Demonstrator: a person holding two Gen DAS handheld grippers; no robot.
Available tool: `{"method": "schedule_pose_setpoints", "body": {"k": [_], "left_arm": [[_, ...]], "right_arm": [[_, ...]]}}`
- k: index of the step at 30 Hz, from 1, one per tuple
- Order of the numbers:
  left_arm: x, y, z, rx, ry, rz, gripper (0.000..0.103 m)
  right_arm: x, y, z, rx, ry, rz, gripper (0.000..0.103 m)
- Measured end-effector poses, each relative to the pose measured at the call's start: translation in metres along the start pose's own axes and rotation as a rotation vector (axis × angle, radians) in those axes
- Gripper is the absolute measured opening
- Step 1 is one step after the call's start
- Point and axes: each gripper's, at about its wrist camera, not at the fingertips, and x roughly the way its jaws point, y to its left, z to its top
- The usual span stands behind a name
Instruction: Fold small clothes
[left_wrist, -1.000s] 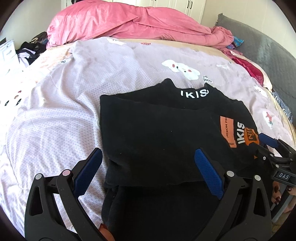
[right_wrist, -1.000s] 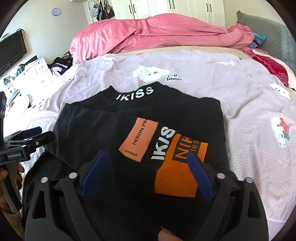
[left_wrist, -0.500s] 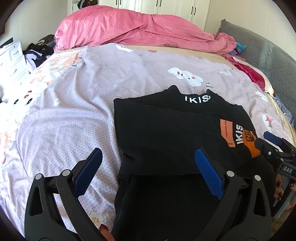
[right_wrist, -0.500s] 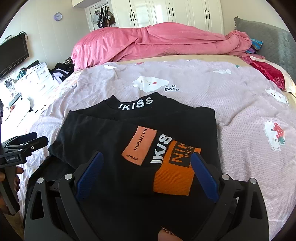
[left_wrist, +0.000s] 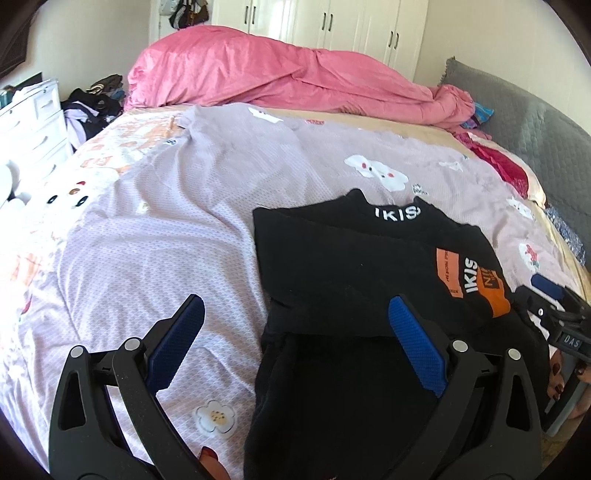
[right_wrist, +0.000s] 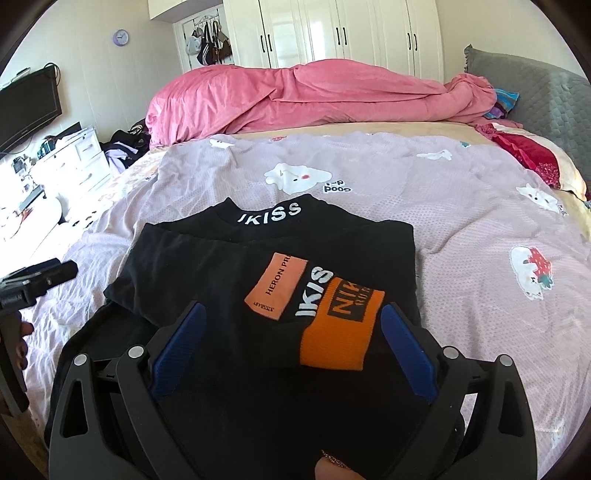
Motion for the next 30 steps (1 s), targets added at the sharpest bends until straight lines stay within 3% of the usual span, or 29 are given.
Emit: {"method": "schedule_pose_setpoints", "body": {"k": [7, 17, 21, 25, 30], "left_arm": [[-0.013, 0.011, 0.001, -0.061, -0.035, -0.010, 0.094], [-0.026, 0.012, -0.012, -0.073, -0.038, -0.023, 0.094], [-0.034, 0.013, -0.023, -0.055, -0.043, 0.008, 0.094], [-0.051, 0.009, -0.034, 0.013, -0.105, 0.114, 0.094], [-0.060, 0.016, -0.050, -0.005, -0.089, 0.095, 0.094]], "right_arm": [[-0.016, -0.001, -0.005, 0.013, -0.028, -0.002, 0.096], [-0.029, -0.001, -0.019, 0.017, -0.030, 0.001, 0.096], [-0.035, 0.000, -0.026, 0.011, -0.032, -0.005, 0.096], [-0.041, -0.001, -0.032, 0.012, -0.036, -0.004, 0.096], [-0.047, -0.001, -0.039, 0.017, -0.038, -0.004, 0.096]]}}
